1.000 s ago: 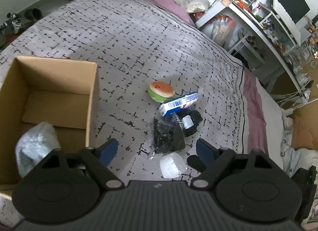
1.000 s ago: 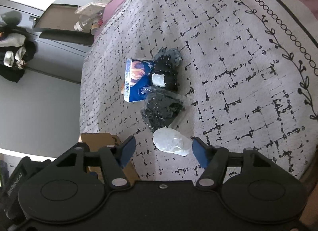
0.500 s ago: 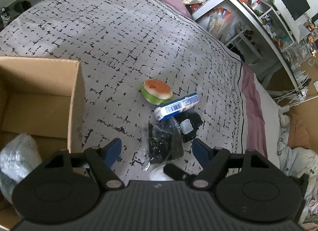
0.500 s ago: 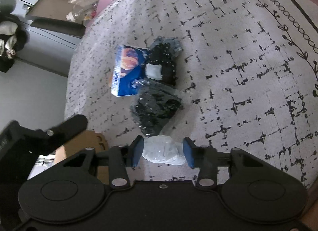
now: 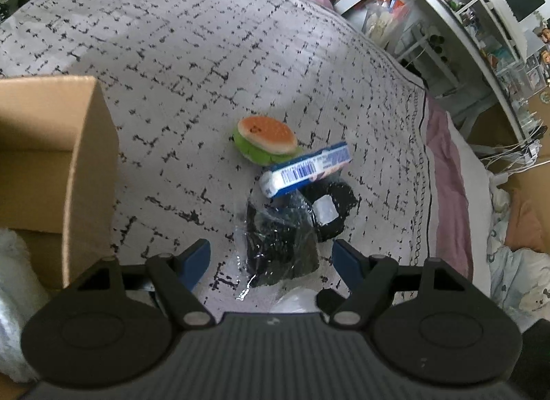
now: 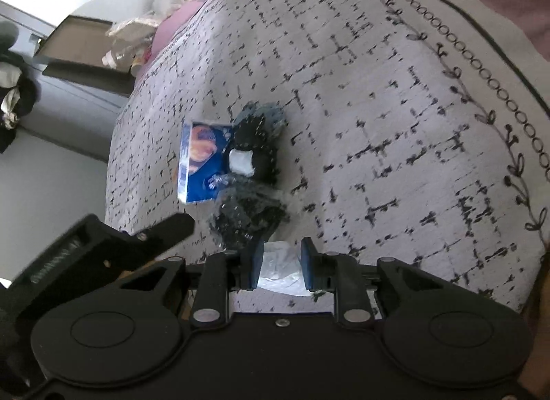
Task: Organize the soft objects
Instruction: 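Grasp the clear plastic bag with the right gripper while the left gripper grasps the black bag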
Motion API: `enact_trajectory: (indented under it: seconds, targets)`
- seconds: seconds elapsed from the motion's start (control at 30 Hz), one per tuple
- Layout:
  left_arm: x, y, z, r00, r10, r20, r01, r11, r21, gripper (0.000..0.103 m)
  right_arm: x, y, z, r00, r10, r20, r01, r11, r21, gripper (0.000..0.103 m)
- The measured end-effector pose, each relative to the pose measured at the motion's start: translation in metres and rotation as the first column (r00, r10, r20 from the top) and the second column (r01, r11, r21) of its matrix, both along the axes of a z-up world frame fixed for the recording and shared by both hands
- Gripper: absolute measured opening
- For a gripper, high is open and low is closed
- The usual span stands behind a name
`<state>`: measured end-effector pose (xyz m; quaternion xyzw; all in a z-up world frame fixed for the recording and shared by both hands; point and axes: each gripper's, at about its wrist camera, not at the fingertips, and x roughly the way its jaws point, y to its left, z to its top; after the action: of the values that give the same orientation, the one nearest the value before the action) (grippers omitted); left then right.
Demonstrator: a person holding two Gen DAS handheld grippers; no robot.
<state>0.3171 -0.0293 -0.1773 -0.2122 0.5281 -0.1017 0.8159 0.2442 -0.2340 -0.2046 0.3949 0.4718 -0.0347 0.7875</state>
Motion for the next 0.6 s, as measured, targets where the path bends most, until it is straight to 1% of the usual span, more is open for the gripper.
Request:
enact_trajectory:
  seconds: [0.3,0.43,0.6]
  targets:
    - [0.008,-0.022,-0.017,0.999,-0.012,-0.036,0.013,1.000,0.019,0.077,-0.001,-0.022,0.002,0.995,-0.101,0.014,0.101,0.994,-0.048,0.023]
    - [0.013,-0.029,-0.024,0.999,-0.013,-0.042,0.014,0.999,0.033,0.077,-0.001,-0.031,0.000,0.989,-0.145,0.016,0.146,0.988,-0.052,0.023]
    - [0.020,-0.037,-0.034,0.999,-0.011,-0.053,0.014,0.999,0.052,0.077,0.003,-0.033,-0.003,0.987,-0.162,0.012,0.163,0.984,-0.077,0.024]
